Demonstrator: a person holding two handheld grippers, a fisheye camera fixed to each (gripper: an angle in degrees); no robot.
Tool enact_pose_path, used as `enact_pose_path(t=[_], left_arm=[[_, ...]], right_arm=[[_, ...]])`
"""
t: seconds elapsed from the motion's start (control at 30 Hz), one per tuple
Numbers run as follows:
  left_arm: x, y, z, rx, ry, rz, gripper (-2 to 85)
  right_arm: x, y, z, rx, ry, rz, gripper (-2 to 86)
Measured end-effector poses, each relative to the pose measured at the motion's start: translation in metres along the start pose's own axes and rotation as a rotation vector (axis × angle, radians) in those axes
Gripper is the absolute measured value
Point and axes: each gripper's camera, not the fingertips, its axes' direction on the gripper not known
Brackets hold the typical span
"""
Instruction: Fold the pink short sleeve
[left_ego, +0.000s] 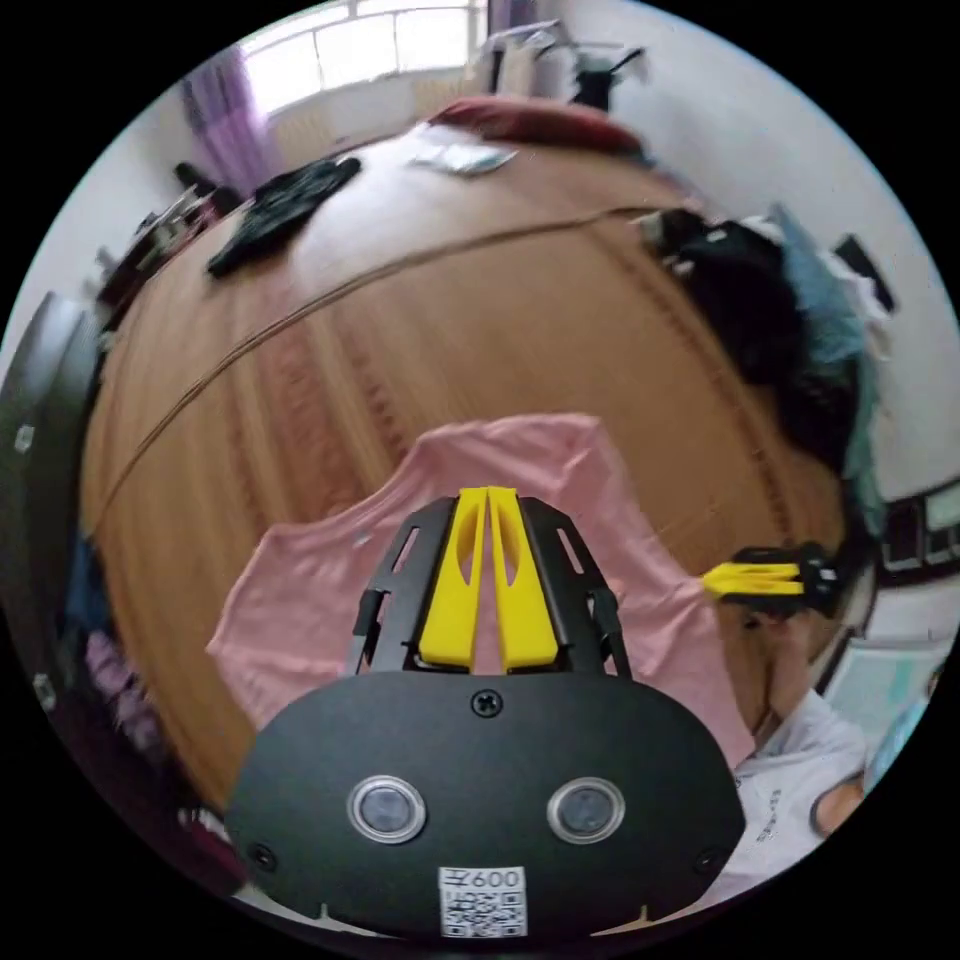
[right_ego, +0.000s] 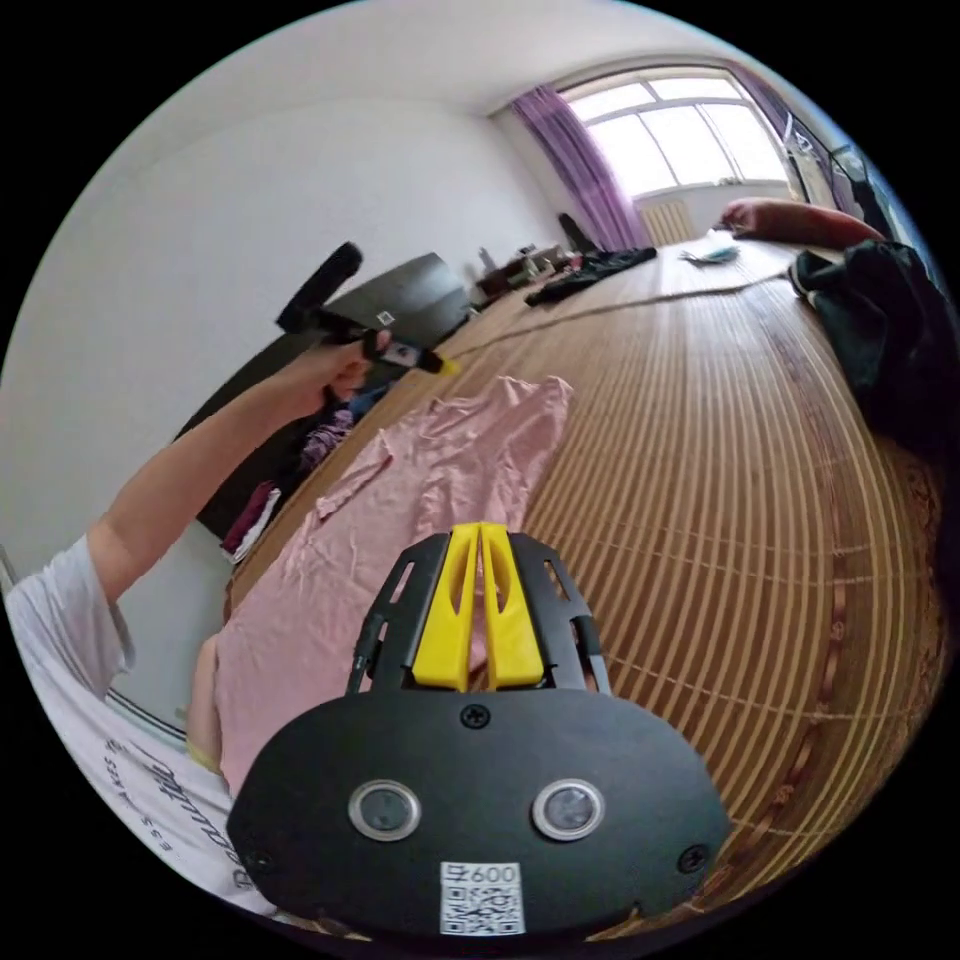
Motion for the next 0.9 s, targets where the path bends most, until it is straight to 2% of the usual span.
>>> enact_pose_path(t=[0.03,0.13,0.27,0.33,0.47,0.6,0.77,0.9], left_arm=[[0.017,-0.007,0.016,-0.019,0.027,0.054,0.5],[0.05,-0.018,0.066,-0.129,-0.1,0.132,0.3],[0.062,-0.017,0.106,-0.172,-0.232,0.143,0.3],[0.062,-0.016,0.108,-0.178,-0.242,0.138,0.4],[0.058,-0.009,0.102,-0.168,-0.224,0.138,0.6],[0.051,-0.004,0.088,-0.137,-0.181,0.114,0.6],[0.023,0.011,0.034,0.053,-0.067,-0.008,0.3],[0.001,0.02,0.02,0.036,-0.051,-0.076,0.2]], right_arm=[[0.003,-0.002,0.009,-0.05,0.04,0.023,-0.9],[0.017,-0.005,0.028,-0.159,0.077,0.076,-0.9],[0.049,-0.002,0.027,-0.141,-0.011,0.168,-0.9],[0.053,-0.002,0.027,-0.153,0.052,0.181,-0.9],[0.048,-0.002,0.028,-0.198,0.158,0.118,-0.9],[0.049,-0.001,0.029,-0.201,0.173,0.093,-0.9],[0.066,0.006,0.004,-0.132,0.219,0.102,-0.9],[0.079,0.011,-0.007,-0.084,0.09,0.131,-0.9]])
